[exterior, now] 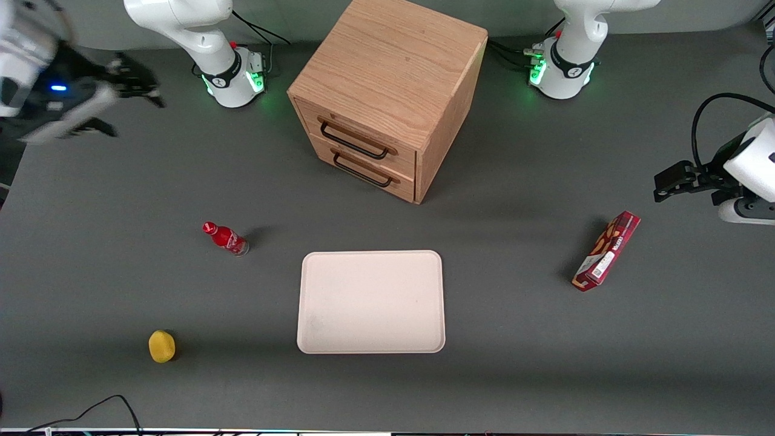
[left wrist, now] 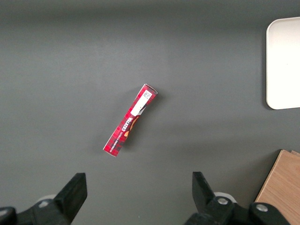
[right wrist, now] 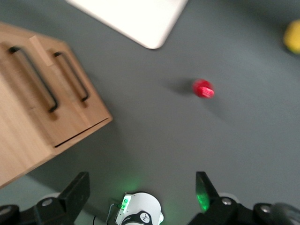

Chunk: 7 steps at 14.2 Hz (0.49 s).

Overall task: Open upper drawer
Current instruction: 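Move the right gripper to the upper drawer's black handle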

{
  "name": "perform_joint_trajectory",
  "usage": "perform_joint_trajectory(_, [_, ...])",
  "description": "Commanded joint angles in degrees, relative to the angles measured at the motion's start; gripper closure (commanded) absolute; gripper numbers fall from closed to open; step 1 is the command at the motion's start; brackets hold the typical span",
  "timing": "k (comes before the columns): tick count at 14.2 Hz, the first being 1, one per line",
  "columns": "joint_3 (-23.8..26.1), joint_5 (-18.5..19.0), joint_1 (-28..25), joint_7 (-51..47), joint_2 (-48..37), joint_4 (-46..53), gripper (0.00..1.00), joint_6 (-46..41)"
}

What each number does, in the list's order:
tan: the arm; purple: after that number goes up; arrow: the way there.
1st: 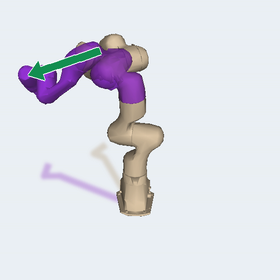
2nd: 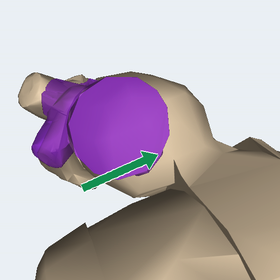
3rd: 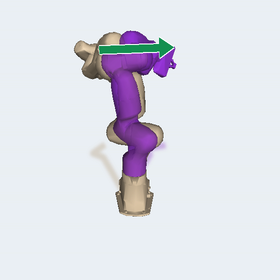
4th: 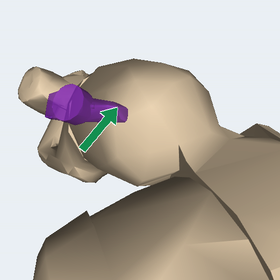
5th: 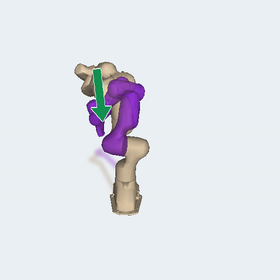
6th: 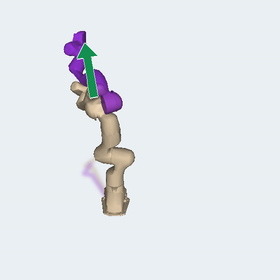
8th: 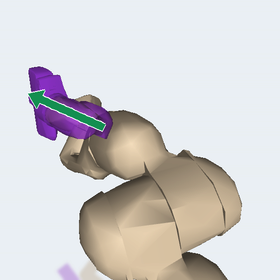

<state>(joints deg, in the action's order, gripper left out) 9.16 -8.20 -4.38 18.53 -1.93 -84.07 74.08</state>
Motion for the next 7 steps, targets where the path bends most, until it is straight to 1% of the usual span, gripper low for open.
perform_joint_trajectory(1, [2.70,-4.79,-0.19,10.43,4.99,3.30,0.00,-1.48])
perform_joint_trajectory(3, [4.63,-6.39,-0.19,12.14,5.88,2.68,0.00,-0.87])
perform_joint_trajectory(4, [5.94,-7.79,-0.19,12.14,6.75,2.42,0.00,-0.25])
perform_joint_trajectory(5, [6.83,-9.45,-0.19,12.14,7.02,1.29,0.00,1.58])
perform_joint_trajectory(7, [9.11,-12.18,-0.01,12.06,6.76,-3.97,0.00,6.84])
